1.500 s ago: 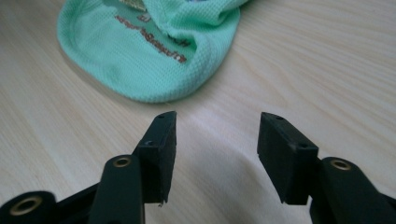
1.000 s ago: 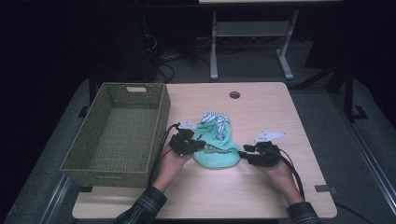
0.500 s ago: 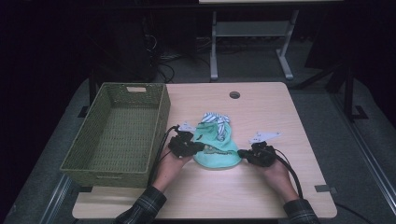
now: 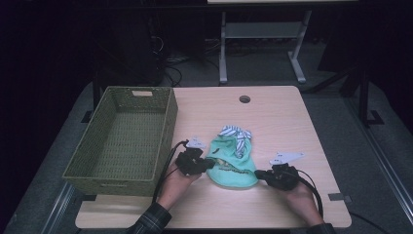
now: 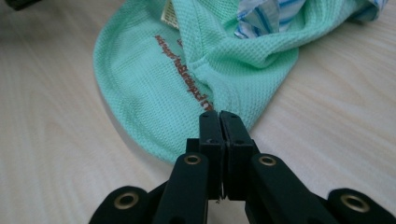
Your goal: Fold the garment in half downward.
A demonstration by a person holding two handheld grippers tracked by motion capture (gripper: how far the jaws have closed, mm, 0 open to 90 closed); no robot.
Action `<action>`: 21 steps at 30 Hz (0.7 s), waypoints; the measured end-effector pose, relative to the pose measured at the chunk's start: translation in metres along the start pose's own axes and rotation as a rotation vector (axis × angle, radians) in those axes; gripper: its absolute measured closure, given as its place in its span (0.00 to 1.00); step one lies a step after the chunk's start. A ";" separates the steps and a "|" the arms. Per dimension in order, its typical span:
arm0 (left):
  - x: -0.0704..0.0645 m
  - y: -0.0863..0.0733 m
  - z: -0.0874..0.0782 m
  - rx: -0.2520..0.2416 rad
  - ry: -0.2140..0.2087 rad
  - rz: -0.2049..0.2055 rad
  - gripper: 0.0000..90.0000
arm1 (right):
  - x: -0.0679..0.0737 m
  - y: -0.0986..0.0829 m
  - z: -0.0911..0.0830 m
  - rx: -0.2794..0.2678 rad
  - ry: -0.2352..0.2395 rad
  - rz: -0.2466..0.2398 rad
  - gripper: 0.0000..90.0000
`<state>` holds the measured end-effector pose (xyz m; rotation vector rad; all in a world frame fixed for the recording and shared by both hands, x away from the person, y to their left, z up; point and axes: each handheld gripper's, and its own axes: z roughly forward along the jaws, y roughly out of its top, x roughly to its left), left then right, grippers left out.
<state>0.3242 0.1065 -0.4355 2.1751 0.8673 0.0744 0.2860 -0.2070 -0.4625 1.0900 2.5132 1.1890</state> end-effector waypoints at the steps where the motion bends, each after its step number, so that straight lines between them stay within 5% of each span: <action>1: -0.004 -0.005 0.000 0.004 -0.006 -0.001 0.92 | 0.003 -0.004 -0.005 -0.005 0.009 0.003 0.98; 12: -0.022 -0.012 0.014 0.053 -0.033 0.054 0.92 | 0.006 -0.006 -0.019 -0.045 0.024 0.020 0.84; 21: -0.019 -0.015 0.023 0.095 -0.023 0.064 0.93 | -0.023 0.016 -0.013 -0.058 -0.005 0.028 0.99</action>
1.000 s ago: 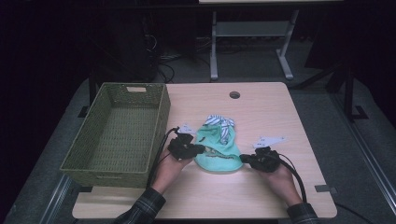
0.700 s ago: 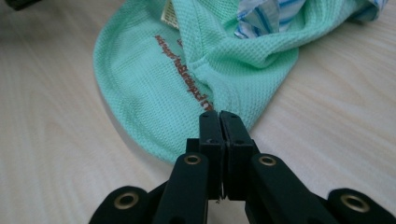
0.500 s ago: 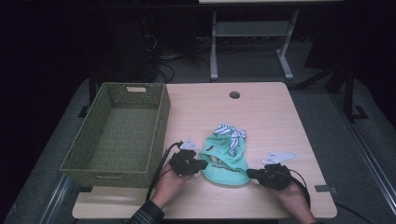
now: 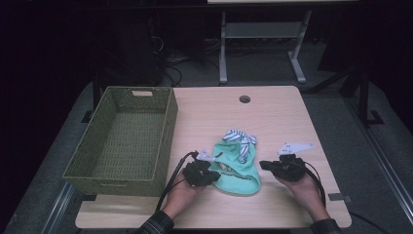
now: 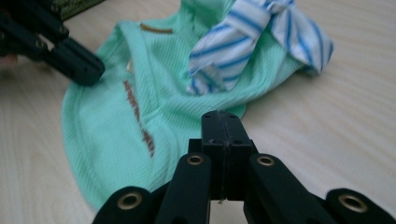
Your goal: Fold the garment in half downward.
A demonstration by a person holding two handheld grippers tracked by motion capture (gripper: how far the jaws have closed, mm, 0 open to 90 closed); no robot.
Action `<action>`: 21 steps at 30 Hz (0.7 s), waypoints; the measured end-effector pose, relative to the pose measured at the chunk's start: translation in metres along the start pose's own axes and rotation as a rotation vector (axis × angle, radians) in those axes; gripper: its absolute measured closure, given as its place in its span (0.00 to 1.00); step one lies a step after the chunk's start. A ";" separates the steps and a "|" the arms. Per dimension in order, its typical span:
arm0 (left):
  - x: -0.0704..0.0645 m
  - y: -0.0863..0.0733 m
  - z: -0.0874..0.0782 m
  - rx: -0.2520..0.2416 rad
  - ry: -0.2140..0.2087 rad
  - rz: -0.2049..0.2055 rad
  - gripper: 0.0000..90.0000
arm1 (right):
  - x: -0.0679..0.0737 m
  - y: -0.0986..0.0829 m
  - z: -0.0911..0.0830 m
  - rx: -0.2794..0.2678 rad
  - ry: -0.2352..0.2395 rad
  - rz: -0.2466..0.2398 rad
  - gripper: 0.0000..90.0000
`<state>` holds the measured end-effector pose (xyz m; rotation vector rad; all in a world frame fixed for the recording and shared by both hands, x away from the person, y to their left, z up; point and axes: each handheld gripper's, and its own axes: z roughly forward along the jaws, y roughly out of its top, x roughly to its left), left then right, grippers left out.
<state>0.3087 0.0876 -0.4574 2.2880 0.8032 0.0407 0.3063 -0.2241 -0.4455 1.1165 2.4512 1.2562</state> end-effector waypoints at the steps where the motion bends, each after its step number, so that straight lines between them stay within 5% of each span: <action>1: -0.001 -0.001 0.002 -0.006 -0.001 -0.015 0.93 | -0.006 0.007 0.004 0.001 -0.002 0.002 0.99; 2: 0.001 -0.001 0.003 0.020 0.000 0.000 0.93 | -0.008 0.009 0.006 -0.002 -0.004 0.000 1.00; 12: 0.002 -0.002 0.003 0.011 -0.012 -0.016 0.94 | -0.031 0.041 0.034 -0.015 -0.044 0.002 1.00; 21: 0.003 -0.002 0.002 0.020 -0.021 -0.016 0.96 | -0.043 0.051 0.051 -0.022 -0.039 0.007 1.00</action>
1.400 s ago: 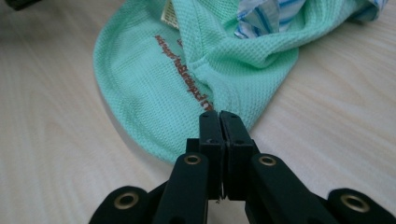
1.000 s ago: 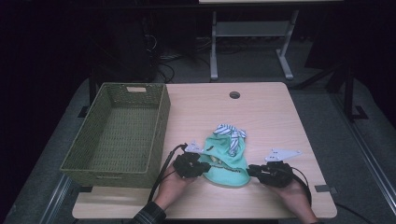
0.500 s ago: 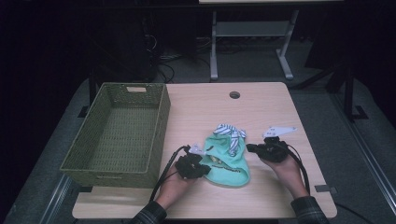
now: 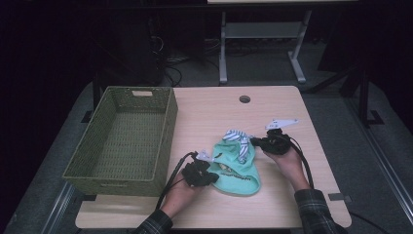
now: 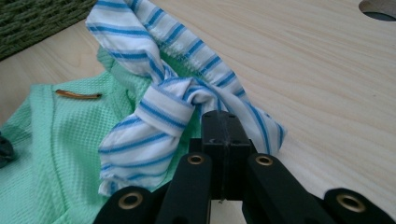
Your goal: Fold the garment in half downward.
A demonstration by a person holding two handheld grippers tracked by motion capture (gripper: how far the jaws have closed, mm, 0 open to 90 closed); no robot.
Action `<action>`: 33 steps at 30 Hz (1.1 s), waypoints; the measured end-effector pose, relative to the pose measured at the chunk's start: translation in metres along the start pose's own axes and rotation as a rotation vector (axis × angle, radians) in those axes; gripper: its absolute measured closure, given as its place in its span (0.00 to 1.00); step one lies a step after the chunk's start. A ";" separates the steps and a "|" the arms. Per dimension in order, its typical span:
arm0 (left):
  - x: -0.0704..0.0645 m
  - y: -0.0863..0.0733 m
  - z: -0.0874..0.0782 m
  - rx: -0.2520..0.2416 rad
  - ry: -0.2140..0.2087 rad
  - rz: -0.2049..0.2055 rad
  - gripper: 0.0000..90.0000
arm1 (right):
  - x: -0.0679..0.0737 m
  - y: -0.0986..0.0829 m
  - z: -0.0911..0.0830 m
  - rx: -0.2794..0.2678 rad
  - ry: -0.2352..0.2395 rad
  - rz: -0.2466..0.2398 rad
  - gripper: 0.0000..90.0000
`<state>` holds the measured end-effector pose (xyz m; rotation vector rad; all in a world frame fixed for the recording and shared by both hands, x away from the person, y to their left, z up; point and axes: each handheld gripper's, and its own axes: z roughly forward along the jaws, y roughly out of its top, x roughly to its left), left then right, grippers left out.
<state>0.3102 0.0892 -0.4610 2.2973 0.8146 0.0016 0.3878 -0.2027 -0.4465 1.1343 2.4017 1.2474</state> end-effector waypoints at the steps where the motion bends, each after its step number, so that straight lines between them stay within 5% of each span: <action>1: 0.001 0.000 -0.001 0.008 -0.001 0.009 0.96 | 0.000 0.001 0.002 0.000 -0.006 -0.005 1.00; 15: 0.004 -0.001 -0.001 0.010 -0.020 0.000 0.96 | 0.001 -0.011 0.035 -0.041 -0.014 -0.022 1.00; 25: 0.003 -0.001 -0.002 0.013 -0.019 -0.001 0.98 | 0.006 -0.010 0.044 0.021 -0.052 -0.048 1.00; 33: -0.007 -0.010 -0.008 0.032 -0.036 0.019 0.99 | 0.001 -0.010 0.043 0.016 -0.086 -0.010 1.00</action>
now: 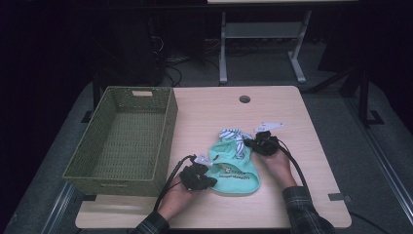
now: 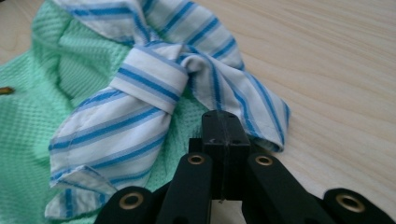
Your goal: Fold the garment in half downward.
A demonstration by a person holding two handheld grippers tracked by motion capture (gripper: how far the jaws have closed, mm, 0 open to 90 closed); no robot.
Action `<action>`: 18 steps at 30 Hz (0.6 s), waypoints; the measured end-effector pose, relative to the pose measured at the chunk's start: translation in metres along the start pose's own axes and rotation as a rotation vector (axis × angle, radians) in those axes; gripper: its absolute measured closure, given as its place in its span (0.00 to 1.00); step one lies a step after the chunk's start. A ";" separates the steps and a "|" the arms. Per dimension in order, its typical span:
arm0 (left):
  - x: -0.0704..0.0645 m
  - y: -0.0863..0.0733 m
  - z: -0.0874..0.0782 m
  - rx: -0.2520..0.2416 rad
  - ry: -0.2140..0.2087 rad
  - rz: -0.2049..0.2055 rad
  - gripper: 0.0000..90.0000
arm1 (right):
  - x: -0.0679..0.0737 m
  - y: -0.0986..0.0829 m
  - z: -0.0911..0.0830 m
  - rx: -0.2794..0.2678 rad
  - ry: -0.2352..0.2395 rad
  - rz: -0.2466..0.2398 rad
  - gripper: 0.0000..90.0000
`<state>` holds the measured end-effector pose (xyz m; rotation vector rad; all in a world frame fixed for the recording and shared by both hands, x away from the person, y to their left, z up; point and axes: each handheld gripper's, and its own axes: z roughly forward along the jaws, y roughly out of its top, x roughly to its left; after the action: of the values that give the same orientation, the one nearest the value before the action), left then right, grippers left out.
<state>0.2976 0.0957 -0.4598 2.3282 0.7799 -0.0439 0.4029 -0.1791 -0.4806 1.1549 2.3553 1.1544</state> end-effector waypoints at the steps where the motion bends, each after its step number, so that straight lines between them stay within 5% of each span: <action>1: 0.000 -0.001 -0.002 0.022 -0.002 0.020 0.99 | -0.001 0.000 0.000 0.001 -0.006 0.000 1.00; 10: -0.009 -0.010 -0.008 0.035 -0.020 0.035 0.98 | -0.007 -0.001 -0.003 -0.004 -0.038 0.024 1.00; 13: -0.012 -0.008 -0.008 0.033 -0.040 0.034 0.90 | -0.008 -0.002 -0.004 -0.011 -0.012 0.037 1.00; 18: -0.012 0.012 -0.021 -0.061 -0.013 0.030 0.80 | -0.011 -0.001 -0.014 -0.054 0.018 0.055 0.92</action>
<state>0.2907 0.0955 -0.4334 2.2797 0.7294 -0.0216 0.4022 -0.1954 -0.4735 1.2030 2.3041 1.2444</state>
